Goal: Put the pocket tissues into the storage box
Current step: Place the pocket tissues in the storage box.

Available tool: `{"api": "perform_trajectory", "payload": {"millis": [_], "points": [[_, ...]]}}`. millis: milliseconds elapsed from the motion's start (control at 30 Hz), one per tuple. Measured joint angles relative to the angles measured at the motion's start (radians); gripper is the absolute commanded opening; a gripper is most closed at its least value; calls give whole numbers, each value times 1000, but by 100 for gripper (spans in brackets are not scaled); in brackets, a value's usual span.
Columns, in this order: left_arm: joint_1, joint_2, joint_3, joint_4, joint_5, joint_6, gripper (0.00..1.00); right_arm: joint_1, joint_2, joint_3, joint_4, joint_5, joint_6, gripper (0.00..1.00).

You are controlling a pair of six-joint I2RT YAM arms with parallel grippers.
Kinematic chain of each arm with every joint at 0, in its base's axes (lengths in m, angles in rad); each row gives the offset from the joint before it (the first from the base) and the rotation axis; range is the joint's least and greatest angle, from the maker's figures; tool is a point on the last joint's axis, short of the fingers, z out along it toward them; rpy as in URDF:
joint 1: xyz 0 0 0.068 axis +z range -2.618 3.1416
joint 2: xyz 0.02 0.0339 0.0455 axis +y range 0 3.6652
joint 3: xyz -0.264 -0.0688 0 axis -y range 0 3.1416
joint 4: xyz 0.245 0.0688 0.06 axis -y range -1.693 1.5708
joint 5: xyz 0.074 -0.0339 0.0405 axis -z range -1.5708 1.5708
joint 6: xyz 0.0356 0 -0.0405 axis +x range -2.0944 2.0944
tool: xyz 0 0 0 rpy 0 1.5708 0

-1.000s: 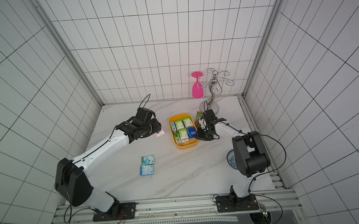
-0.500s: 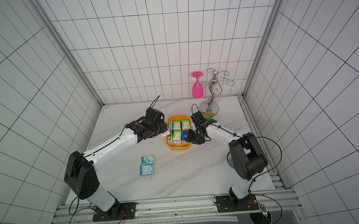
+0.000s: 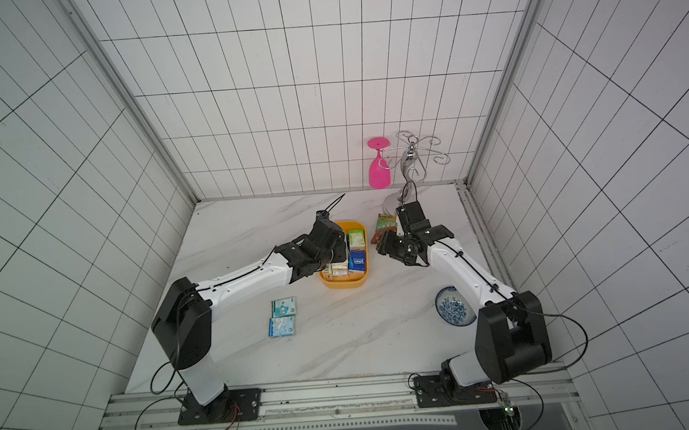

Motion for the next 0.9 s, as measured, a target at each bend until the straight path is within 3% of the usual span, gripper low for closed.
{"api": "perform_trajectory", "payload": {"millis": [167, 333, 600, 733, 867, 900], "points": [[-85, 61, -6, 41, -41, 27, 50, -33, 0, -24, -27, -1, -2, 62], [-100, 98, -16, 45, -53, 25, 52, -35, 0, -24, -32, -3, -6, 62], [-98, 99, -24, 37, -73, 12, 71, -35, 0, -24, -38, -7, -16, 61], [-98, 97, -23, 27, -84, 2, 74, -35, 0, -24, -41, -14, -22, 60], [-95, 66, -21, -21, -105, -4, 96, -35, 0, -24, -42, -42, -44, 57], [-92, 47, -21, -34, -110, -8, 98, -34, 0, -24, -43, -53, -51, 56]]}}
